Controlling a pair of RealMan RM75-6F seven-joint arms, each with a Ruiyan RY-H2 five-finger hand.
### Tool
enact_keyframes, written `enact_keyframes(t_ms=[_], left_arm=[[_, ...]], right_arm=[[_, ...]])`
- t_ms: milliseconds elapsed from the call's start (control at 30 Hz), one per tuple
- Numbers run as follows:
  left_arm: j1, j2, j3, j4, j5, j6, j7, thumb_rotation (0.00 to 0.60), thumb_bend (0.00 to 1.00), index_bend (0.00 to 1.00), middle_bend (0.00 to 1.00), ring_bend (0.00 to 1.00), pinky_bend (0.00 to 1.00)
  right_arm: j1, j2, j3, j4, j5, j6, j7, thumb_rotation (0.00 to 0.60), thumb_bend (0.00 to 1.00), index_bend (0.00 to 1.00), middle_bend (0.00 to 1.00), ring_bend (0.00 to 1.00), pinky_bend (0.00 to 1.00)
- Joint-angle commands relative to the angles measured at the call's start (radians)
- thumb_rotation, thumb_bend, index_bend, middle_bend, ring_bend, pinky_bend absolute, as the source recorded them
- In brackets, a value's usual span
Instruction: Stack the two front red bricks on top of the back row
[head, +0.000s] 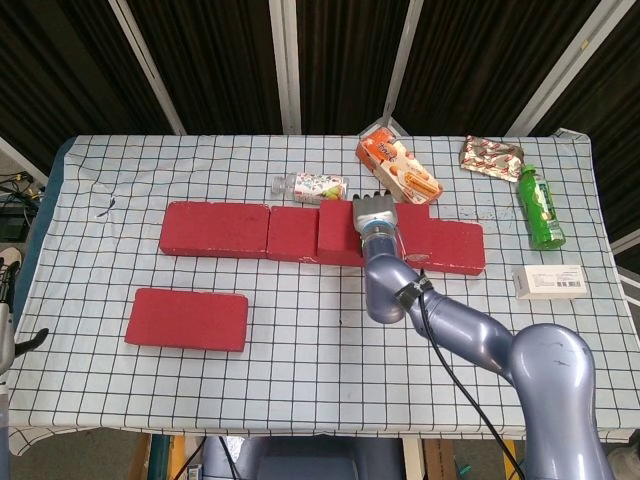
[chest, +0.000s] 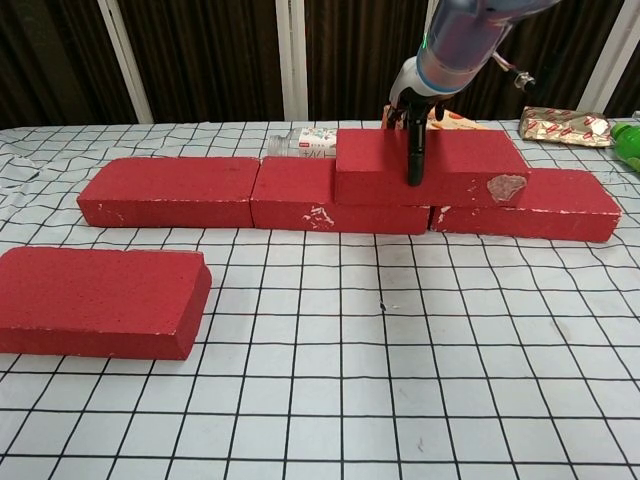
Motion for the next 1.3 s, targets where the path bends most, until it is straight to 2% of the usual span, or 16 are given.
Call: enact_keyframes(t_ms=[33,500,667,833,900,1000,1100,1167,1200,1300], left_arm=[[0.000,0.000,0.000,0.000,0.000,-0.001,0.000,0.600,0.10,0.08,0.00,0.00,0.11],[0.000,0.000,-0.001,0.000,-0.004,-0.001,0.000,0.600,0.10,0.08,0.00,0.00,0.11],[0.000,0.001,-0.001,0.000,-0.004,-0.001,-0.002,0.600,0.10,0.08,0.00,0.00,0.11],[-0.001,0.002,-0.001,0.005,-0.005,-0.006,-0.009,0.600,0.10,0.08,0.00,0.00,0.11],[-0.002,0.002,-0.002,0.009,-0.005,-0.008,-0.013,0.600,0.10,0.08,0.00,0.00,0.11],[-0.004,0.001,-0.002,0.016,-0.003,-0.012,-0.023,0.600,0.10,0.08,0.00,0.00,0.11],[-0.005,0.001,0.001,0.018,0.010,-0.011,-0.038,0.600,0.10,0.08,0.00,0.00,0.11],[-0.005,0.001,0.005,0.019,0.029,-0.006,-0.053,0.600,0.10,0.08,0.00,0.00,0.11],[-0.005,0.001,0.008,0.021,0.045,-0.001,-0.067,0.600,0.10,0.08,0.00,0.00,0.11],[-0.004,-0.004,0.016,0.027,0.087,0.015,-0.107,0.600,0.10,0.06,0.00,0.00,0.10]], right_arm=[[0.001,-0.001,0.003,0.000,-0.003,0.005,0.002,0.600,0.17,0.00,0.11,0.04,0.00],[0.005,0.013,0.027,-0.017,0.031,0.051,-0.040,0.600,0.17,0.00,0.09,0.01,0.00],[0.005,0.027,0.044,-0.040,0.042,0.069,-0.053,0.600,0.17,0.00,0.04,0.00,0.00],[-0.016,0.075,0.087,-0.099,0.032,0.068,-0.018,0.600,0.17,0.00,0.00,0.00,0.00],[-0.042,0.122,0.114,-0.157,-0.002,0.056,0.029,0.600,0.17,0.00,0.00,0.00,0.00],[-0.137,0.233,0.167,-0.317,-0.119,0.023,0.170,0.600,0.17,0.00,0.00,0.00,0.00],[-0.283,0.339,0.208,-0.497,-0.327,0.008,0.342,0.600,0.17,0.00,0.00,0.00,0.00],[-0.409,0.405,0.226,-0.630,-0.488,0.015,0.458,0.600,0.17,0.00,0.00,0.00,0.00],[-0.513,0.451,0.232,-0.725,-0.612,0.032,0.539,0.600,0.17,0.00,0.00,0.00,0.00],[-0.719,0.526,0.223,-0.879,-0.849,0.068,0.689,0.600,0.17,0.00,0.00,0.00,0.00]])
